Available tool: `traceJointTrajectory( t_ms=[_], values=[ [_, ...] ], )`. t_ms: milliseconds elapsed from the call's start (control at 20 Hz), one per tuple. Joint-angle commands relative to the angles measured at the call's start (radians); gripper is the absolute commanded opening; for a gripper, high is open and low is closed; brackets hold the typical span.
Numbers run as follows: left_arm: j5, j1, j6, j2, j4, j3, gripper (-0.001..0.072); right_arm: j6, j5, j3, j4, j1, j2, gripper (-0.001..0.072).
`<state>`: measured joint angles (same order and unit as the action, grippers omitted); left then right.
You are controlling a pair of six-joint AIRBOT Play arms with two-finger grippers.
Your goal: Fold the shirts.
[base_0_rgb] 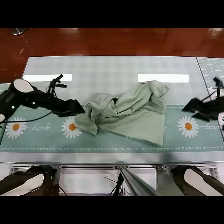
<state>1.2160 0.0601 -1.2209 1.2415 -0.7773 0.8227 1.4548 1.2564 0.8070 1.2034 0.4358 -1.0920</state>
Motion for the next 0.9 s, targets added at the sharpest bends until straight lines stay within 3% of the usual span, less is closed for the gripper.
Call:
traceJointTrajectory(
  t_ms=[0, 100, 300, 350, 400, 450, 600, 850],
  values=[
    [-0.157, 0.081, 0.165, 0.019, 0.220, -0.115, 0.0701, -0.103, -0.117, -0.295, -0.209, 0.059, 0.163, 0.0619],
    [-0.269, 0.140, 0.157, 0.049, 0.221, -0.115, 0.0700, -0.152, -0.101, -0.321, -0.291, 0.059, 0.194, 0.0618],
    [-0.413, 0.197, 0.098, 0.098, 0.225, -0.115, 0.0695, -0.159, -0.070, -0.321, -0.295, 0.059, 0.193, 0.0618],
    [-0.426, 0.202, 0.098, 0.104, 0.226, -0.115, 0.0538, -0.159, -0.055, -0.321, -0.289, 0.059, 0.193, 0.0618],
    [-0.426, 0.202, 0.098, 0.107, 0.225, -0.115, 0.0129, -0.158, -0.042, -0.321, -0.272, 0.059, 0.193, 0.0618],
    [-0.426, 0.202, 0.106, 0.107, 0.225, -0.114, 0.0028, -0.145, -0.029, -0.321, -0.238, 0.059, 0.193, 0.0618],
    [-0.401, 0.195, 0.110, 0.107, 0.225, -0.100, 0.0027, -0.068, 0.007, -0.321, -0.149, 0.059, 0.193, 0.0619],
    [-0.369, 0.193, 0.110, 0.107, 0.225, -0.086, 0.0028, -0.076, 0.027, -0.348, -0.172, 0.003, 0.123, 0.0618]
  ],
)
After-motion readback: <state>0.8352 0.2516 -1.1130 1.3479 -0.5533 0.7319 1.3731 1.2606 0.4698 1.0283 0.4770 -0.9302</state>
